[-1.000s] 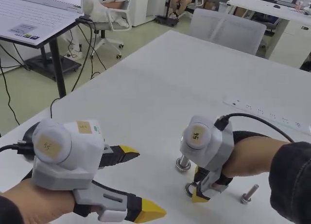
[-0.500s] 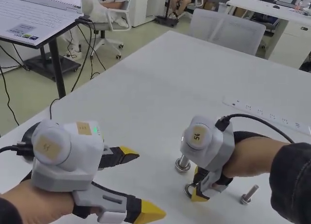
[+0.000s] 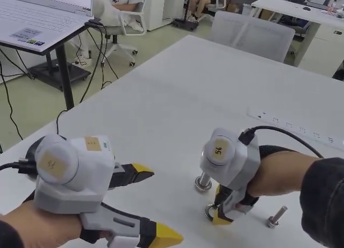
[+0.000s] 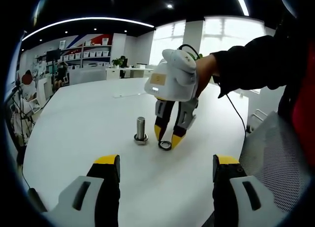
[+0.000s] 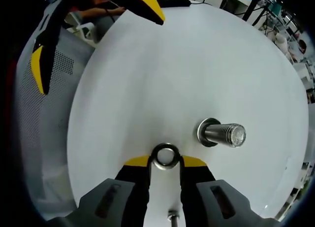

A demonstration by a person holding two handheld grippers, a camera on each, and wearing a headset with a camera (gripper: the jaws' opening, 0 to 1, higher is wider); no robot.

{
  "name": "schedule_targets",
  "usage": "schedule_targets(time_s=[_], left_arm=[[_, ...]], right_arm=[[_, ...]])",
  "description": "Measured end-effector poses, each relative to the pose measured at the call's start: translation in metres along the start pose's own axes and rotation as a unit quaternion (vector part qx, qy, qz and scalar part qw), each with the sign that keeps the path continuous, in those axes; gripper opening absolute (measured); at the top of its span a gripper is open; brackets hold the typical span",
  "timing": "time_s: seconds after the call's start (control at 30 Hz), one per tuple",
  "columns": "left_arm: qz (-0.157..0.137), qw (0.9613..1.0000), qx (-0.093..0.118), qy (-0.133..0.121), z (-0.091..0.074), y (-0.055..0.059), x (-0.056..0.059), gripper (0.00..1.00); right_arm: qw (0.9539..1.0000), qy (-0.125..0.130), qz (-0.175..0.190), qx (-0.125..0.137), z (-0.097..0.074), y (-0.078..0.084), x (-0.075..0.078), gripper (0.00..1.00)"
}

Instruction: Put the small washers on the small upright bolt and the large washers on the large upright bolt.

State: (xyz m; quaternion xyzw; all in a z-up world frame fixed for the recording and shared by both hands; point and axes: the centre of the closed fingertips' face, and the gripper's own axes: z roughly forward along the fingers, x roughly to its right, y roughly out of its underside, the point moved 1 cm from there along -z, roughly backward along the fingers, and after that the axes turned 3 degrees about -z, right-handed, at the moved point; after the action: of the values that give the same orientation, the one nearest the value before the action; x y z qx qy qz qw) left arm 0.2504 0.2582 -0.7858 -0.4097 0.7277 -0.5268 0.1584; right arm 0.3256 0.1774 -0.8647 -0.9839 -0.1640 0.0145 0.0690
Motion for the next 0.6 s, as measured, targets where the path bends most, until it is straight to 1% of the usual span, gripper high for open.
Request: schedule_targets(time_s=[0.17, 0.33, 0.6], left_arm=[[0.001, 1.0000, 0.001, 0.001, 0.001, -0.001, 0.000, 0.77], [0.002, 1.0000, 0.002, 0.002, 0.001, -0.001, 0.001, 0.77], [0.004, 1.0000, 0.004, 0.005, 0.003, -0.002, 0.001, 0.77]], right_arm=[[1.0000, 0.001, 0.004, -0.002, -0.005, 0.004, 0.000, 0.23], [0.9999, 0.000, 0.014, 0.000, -0.015, 0.009, -0.001, 0.23], [0.9998, 0.014, 0.016, -0.003, -0.033, 0.016, 0.002, 0.23]])
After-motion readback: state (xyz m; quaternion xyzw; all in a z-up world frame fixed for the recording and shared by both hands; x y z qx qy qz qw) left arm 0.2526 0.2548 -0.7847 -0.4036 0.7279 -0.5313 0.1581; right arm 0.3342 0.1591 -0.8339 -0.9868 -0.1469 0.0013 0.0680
